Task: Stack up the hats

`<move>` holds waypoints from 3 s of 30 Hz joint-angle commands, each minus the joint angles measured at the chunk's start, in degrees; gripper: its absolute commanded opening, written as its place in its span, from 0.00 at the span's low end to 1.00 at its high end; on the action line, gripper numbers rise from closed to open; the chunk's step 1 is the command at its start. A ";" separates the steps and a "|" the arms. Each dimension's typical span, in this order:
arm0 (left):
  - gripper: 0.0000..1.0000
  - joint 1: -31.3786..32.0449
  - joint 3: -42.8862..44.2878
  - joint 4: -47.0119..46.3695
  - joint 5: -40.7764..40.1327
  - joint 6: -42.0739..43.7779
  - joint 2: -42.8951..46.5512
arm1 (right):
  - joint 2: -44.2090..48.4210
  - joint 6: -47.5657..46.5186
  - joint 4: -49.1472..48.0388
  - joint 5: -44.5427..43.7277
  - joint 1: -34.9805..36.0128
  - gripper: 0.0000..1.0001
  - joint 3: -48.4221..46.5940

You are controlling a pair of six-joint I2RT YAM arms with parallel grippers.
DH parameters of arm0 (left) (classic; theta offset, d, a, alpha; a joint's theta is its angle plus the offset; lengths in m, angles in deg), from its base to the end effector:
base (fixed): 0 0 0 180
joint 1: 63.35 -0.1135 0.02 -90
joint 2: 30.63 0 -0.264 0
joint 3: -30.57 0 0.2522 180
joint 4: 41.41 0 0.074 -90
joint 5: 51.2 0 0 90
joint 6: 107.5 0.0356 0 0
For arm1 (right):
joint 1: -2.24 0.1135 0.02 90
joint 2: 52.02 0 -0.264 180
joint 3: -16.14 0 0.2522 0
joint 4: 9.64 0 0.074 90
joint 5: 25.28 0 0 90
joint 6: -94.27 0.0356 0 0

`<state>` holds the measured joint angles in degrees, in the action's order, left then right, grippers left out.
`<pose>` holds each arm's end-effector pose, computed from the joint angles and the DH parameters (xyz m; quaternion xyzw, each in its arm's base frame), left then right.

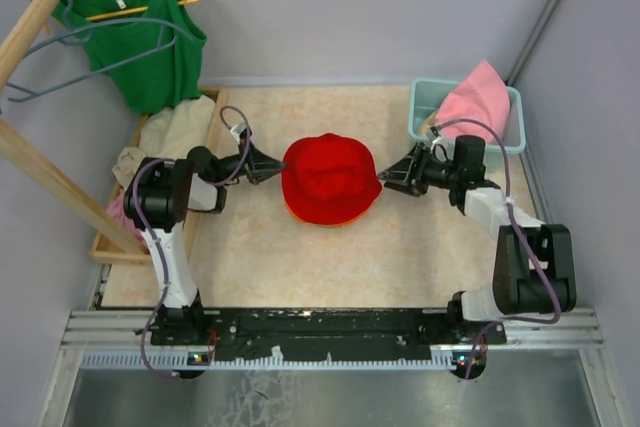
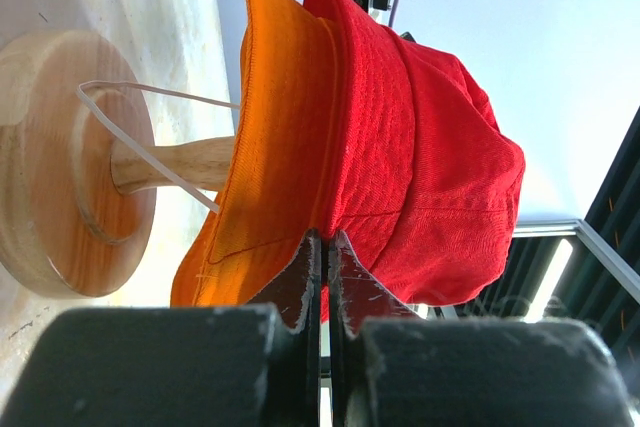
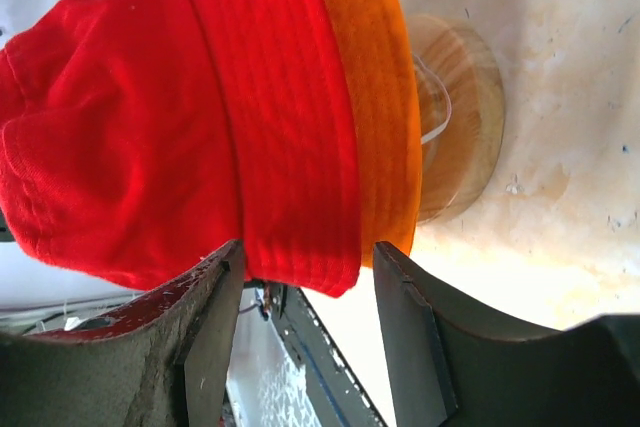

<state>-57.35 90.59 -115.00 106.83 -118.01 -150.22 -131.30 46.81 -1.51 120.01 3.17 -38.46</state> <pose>0.3574 -0.0708 0.1468 -0.0754 0.6701 -0.7295 0.1149 0.2788 0.0338 0.2165 0.0687 0.8060 0.5354 0.2430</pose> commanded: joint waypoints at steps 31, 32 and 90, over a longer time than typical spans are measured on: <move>0.00 1.12 2.05 -14.42 -1.99 -1.74 -3.01 | -12.32 13.11 -28.76 2.81 4.98 0.03 0.24; 0.00 1.12 2.02 -14.47 -1.94 -1.77 -3.08 | -12.07 12.33 -27.77 2.48 4.96 0.00 0.31; 0.00 1.12 2.83 -14.96 -0.78 -2.32 -5.49 | -4.79 -16.82 13.68 -25.80 4.61 0.00 -3.65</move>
<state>-56.41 92.42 -115.04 105.82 -120.15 -154.62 -136.40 36.35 4.37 104.21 8.46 -39.69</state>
